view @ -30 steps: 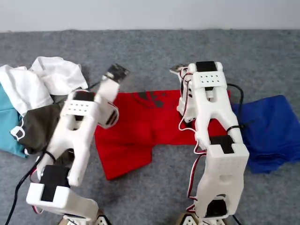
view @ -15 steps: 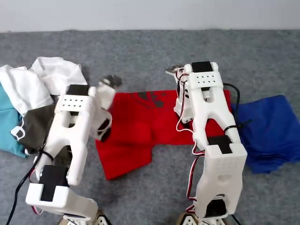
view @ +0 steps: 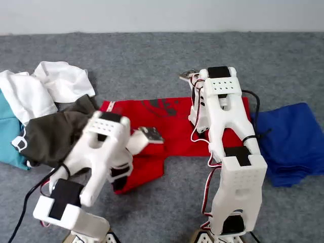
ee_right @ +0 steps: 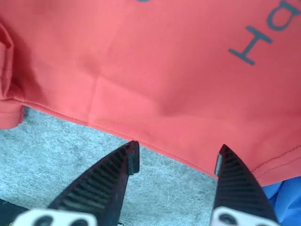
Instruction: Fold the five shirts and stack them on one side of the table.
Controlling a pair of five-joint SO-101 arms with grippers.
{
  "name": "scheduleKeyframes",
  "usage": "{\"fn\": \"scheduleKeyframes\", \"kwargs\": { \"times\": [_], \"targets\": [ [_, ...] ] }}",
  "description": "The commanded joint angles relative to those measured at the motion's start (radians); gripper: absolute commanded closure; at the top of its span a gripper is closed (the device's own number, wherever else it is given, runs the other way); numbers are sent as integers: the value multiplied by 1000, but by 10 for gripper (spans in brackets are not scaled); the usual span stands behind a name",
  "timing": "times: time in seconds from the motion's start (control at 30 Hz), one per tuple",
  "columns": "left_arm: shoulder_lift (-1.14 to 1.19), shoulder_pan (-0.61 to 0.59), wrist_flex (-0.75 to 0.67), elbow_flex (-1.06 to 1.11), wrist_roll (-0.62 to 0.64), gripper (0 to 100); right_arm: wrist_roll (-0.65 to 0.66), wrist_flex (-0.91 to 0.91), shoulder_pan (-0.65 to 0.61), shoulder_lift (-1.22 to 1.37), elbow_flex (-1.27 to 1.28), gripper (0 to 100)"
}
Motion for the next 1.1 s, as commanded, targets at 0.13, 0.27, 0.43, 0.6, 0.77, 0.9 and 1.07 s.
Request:
{"fn": "scheduleKeyframes", "kwargs": {
  "times": [0.13,0.27,0.43,0.6,0.77,0.9,1.07],
  "targets": [
    [-20,32,-178,82,115,909,-3,31,-4,-54,-3,733],
    [-20,52,-206,130,118,909,-3,31,-4,-54,-3,733],
    [-20,55,-201,156,118,909,-3,31,-4,-54,-3,733],
    [-29,55,-144,131,118,909,-3,31,-4,-54,-3,733],
    [-18,57,-89,110,117,909,-3,31,-4,-54,-3,733],
    [-18,57,-167,159,117,909,-3,31,-4,-54,-3,733],
    [-18,57,-244,226,117,909,-3,31,-4,-54,-3,733]
  ]
}}
